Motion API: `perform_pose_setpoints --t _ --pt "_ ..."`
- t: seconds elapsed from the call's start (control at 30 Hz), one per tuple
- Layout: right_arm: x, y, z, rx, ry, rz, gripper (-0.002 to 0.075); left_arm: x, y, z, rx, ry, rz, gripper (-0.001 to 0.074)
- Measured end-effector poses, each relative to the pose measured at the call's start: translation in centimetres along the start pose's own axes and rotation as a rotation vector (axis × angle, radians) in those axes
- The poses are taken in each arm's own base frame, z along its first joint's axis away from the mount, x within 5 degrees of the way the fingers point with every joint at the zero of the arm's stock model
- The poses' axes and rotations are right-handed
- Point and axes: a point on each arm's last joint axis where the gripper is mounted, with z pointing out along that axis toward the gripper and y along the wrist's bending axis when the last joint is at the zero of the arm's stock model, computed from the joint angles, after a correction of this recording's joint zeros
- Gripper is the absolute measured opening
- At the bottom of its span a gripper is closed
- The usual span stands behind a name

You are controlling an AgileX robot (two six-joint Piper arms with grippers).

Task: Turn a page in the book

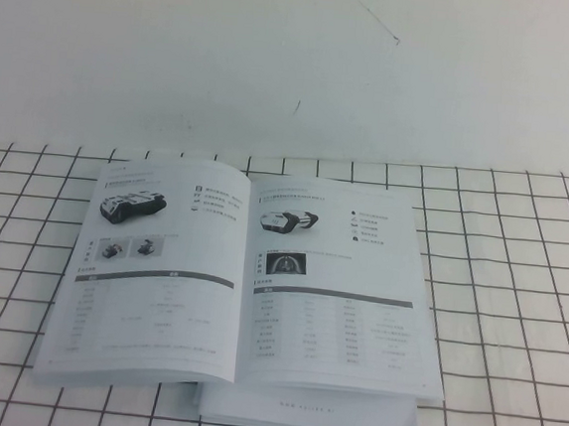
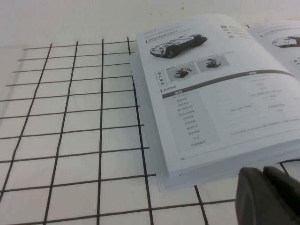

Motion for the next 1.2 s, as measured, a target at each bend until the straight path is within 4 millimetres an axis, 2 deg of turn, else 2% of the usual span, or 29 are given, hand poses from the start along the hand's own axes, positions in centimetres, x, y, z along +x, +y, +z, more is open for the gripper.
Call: perform_pose_setpoints --t 0.7,0.93,1.2 --pt "0.00 -0.01 0.03 0.006 -0.004 -0.040 -0.0001 0.00 0.01 0.00 -0.001 0.000 0.000 -0.0003" --pt "-0.13 0.41 0.02 -0.041 -0.017 0.063 -0.0001 0.00 0.01 0.00 -0.001 0.000 0.000 -0.0003" --pt "-0.15 0.47 0.02 -0.048 -0.019 0.079 -0.0001 0.00 0.01 0.00 -0.001 0.000 0.000 -0.0003"
